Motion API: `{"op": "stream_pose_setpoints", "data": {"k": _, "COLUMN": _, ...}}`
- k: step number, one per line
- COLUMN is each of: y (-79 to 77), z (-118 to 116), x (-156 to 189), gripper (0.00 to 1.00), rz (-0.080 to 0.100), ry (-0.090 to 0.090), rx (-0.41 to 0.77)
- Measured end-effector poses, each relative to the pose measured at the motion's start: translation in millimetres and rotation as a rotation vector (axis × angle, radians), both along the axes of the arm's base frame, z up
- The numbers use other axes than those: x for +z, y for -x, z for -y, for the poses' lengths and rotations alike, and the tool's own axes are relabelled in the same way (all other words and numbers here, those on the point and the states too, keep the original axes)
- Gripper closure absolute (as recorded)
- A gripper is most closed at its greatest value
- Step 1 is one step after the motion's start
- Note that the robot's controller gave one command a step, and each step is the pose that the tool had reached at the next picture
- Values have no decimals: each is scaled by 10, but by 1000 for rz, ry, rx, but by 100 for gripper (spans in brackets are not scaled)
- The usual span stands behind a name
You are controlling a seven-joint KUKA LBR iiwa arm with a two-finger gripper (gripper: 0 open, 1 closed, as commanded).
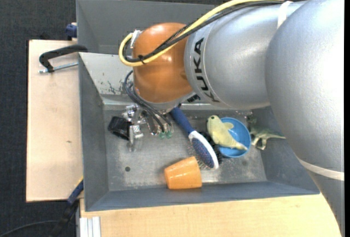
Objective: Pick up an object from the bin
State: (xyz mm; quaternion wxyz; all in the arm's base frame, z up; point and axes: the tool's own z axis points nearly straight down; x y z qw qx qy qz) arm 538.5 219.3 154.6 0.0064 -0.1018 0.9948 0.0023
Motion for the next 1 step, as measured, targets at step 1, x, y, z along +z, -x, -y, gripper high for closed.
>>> {"op": "stream_pose_setpoints", "data": {"k": 1, "y": 10, "z": 78, "x": 1027, "gripper": 100, "rz": 3, "ry": 0, "rx": 28}}
